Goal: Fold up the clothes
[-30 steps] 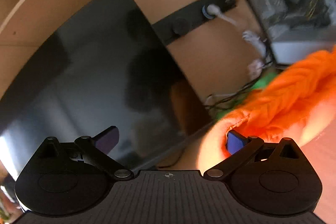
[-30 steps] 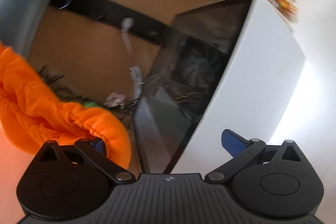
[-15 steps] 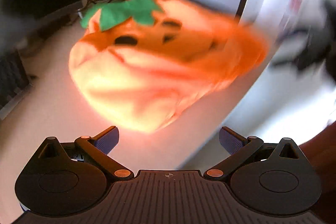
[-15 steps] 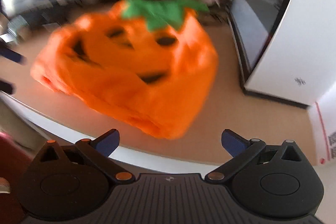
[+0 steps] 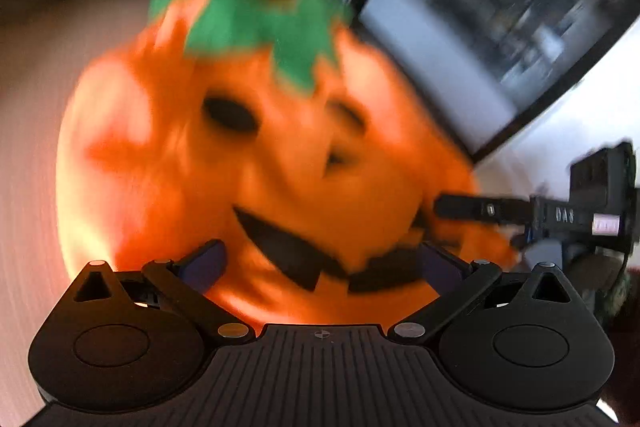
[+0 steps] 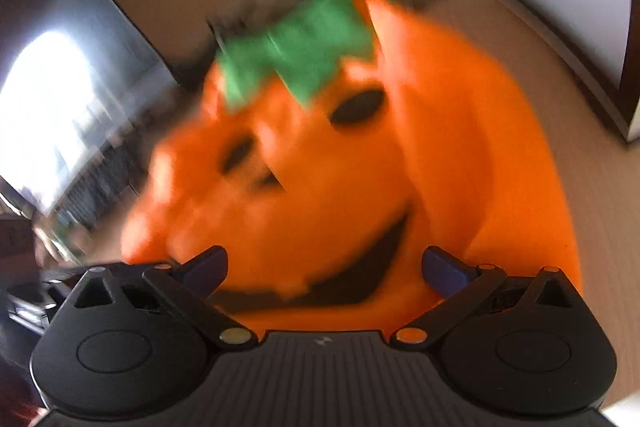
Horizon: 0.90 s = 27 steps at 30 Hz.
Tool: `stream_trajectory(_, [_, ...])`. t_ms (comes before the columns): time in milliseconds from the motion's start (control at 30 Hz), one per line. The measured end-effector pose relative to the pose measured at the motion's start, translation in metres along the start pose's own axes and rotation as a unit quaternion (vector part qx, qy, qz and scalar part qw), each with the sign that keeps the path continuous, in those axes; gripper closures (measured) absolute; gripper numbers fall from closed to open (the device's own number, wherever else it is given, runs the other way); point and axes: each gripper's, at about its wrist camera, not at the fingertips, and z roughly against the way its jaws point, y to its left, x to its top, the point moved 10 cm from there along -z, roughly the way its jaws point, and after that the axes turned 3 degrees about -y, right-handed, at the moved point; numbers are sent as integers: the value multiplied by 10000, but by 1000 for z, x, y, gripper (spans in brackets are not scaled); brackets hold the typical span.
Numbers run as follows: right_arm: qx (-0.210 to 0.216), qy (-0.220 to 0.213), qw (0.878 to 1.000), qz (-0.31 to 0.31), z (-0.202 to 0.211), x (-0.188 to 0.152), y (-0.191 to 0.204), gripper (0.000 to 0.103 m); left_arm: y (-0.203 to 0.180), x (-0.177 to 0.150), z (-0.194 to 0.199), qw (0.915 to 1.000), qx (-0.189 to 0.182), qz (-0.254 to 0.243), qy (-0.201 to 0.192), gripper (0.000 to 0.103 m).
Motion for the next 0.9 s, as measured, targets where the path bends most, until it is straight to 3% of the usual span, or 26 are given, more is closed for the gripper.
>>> stream_trajectory(233, [174, 408, 9978, 486, 18, -38, 16, 0, 3, -46, 11, 9980, -201, 401, 452, 0])
stream_trajectory(333, [13, 536, 9936, 994, 25, -59, 26, 0, -5, -65, 17, 9948, -427, 533, 750, 0])
stream_trajectory(467, [-242, 545, 9917, 1139, 27, -74, 31, 0, -16, -88, 26, 9931, -603, 327, 946, 0])
stream_trajectory(633, [-495, 854, 9865, 1307, 20, -81, 39, 0, -16, -55, 24, 9973, -577, 167, 411, 0])
stream_trajectory(767, [-236, 1199, 9904, 644, 19, -64, 44, 0, -15, -27, 22, 9984, -553, 50, -38, 0])
stream_trajectory(800, [-209, 1108, 9924, 495, 20, -49, 46, 0, -14, -20, 22, 9984, -547, 21, -151, 0])
stream_trajectory(900, [-383, 303, 9949, 885, 27, 17, 59, 0, -14, 1, 21, 9974, -528, -67, -487, 0])
